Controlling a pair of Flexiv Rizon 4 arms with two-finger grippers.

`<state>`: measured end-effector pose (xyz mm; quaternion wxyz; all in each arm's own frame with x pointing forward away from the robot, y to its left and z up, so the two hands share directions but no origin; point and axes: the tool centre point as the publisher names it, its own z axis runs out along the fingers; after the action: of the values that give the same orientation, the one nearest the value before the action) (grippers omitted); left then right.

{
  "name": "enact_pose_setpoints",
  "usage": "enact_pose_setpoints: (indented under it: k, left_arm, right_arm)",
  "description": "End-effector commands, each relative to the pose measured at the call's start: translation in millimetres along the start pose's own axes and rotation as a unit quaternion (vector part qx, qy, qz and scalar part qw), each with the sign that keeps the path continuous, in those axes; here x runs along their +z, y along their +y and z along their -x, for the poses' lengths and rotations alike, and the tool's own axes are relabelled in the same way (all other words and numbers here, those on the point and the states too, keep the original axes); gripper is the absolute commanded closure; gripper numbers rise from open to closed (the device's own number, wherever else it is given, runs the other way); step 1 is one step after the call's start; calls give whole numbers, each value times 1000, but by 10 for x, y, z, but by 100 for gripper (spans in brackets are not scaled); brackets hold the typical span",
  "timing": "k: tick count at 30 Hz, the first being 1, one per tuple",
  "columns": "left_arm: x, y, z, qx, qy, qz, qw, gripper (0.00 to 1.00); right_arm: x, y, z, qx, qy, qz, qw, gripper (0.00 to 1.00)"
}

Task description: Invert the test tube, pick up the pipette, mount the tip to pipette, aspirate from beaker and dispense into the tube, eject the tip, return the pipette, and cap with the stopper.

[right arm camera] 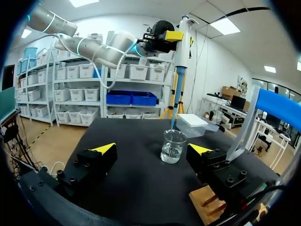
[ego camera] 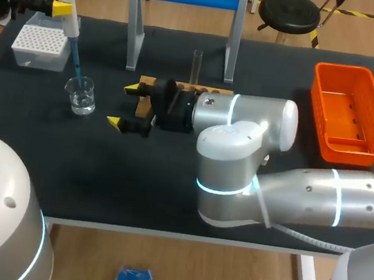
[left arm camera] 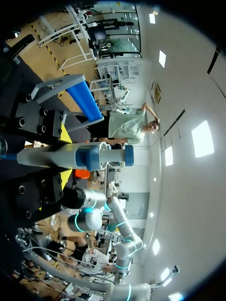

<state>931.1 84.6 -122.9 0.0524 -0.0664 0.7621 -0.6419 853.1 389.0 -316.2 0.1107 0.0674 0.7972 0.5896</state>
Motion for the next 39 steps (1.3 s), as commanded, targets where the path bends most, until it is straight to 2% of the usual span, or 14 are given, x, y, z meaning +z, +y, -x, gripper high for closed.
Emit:
enact_pose_setpoints:
  k: [1,37,39]
  left_arm:
    - [-3,2,9,1,1,0,1000,100]
    - [-3,2,9,1,1,0,1000,100]
    - [-12,28,30,4,0,9,1000,100]
  right_arm:
    - [99,-15,3,2,-9,1,1000,0]
    - [101,-16,0,8,-6,6,1000,0]
    - [101,-16,0,8,-6,6,1000,0]
